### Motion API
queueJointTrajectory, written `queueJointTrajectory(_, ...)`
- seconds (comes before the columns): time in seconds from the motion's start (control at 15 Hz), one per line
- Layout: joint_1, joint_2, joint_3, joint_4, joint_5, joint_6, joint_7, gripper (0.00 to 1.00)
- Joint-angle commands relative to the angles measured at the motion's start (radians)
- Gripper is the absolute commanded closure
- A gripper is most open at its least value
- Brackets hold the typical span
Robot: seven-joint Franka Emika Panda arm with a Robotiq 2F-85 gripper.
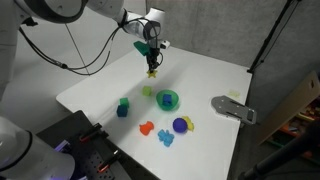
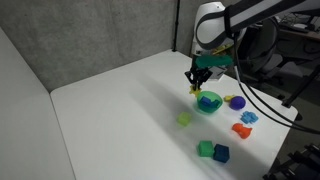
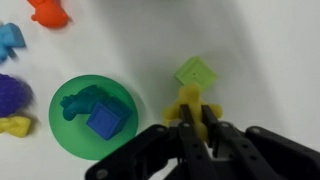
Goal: Remove the yellow microbe shaped toy from the green bowl and put it on top of the light green block
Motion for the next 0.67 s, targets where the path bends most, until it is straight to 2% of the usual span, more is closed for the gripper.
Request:
queueJointTrajectory(0.0, 0.007, 0.017, 0.028, 0.022, 0.044, -0.034, 0.0, 0.93)
queueJointTrajectory(0.6, 0.04, 0.109, 0.026, 0.019, 0.055, -0.008, 0.03, 0.95)
